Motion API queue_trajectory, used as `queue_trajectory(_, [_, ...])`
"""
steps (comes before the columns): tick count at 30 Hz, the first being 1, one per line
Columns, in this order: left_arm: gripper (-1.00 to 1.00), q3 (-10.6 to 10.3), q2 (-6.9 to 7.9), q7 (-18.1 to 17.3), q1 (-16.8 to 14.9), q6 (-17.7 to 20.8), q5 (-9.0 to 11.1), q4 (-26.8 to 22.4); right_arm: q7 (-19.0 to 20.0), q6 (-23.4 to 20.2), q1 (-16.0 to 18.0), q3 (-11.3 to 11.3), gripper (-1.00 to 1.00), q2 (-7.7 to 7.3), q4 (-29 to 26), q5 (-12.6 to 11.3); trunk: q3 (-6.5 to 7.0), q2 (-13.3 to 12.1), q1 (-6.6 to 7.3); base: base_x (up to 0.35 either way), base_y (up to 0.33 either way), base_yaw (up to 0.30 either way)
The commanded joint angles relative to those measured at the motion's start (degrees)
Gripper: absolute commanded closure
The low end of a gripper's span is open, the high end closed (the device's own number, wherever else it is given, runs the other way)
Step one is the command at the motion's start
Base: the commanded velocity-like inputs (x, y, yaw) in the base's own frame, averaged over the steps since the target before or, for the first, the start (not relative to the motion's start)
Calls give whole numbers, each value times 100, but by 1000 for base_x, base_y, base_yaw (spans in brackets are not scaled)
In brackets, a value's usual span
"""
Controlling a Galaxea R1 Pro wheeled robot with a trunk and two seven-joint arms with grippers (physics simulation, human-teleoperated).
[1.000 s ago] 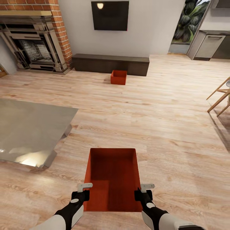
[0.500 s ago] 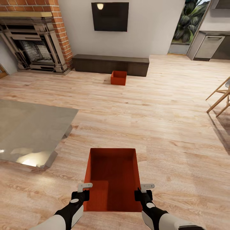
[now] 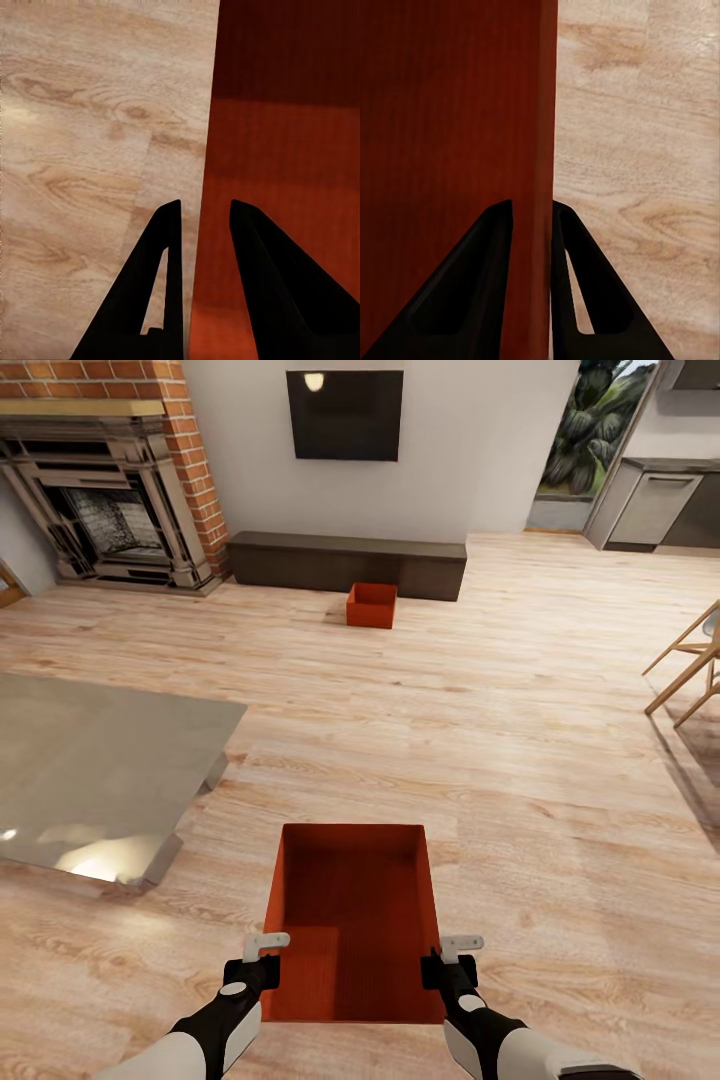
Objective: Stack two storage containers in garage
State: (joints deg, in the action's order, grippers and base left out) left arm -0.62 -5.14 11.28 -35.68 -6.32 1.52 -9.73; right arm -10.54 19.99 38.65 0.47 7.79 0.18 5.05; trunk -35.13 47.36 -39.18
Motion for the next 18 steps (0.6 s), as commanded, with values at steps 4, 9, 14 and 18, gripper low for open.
queue_trajectory(4, [100,89,2,67,0,-28,32,23,-29,-4,7,-214,100,4,-18,182,68,-158,88,0,0,0])
queue_trajectory(9, [100,89,2,71,0,-29,32,23,-27,-4,6,-214,100,4,-18,182,147,-319,176,0,0,0])
queue_trajectory(14, [100,89,1,75,0,-35,32,19,-28,2,5,-214,100,4,-18,186,183,-319,176,0,0,0])
queue_trajectory(18, [100,89,1,76,0,-36,30,15,-28,4,7,-214,100,4,-18,189,220,-319,176,0,0,0])
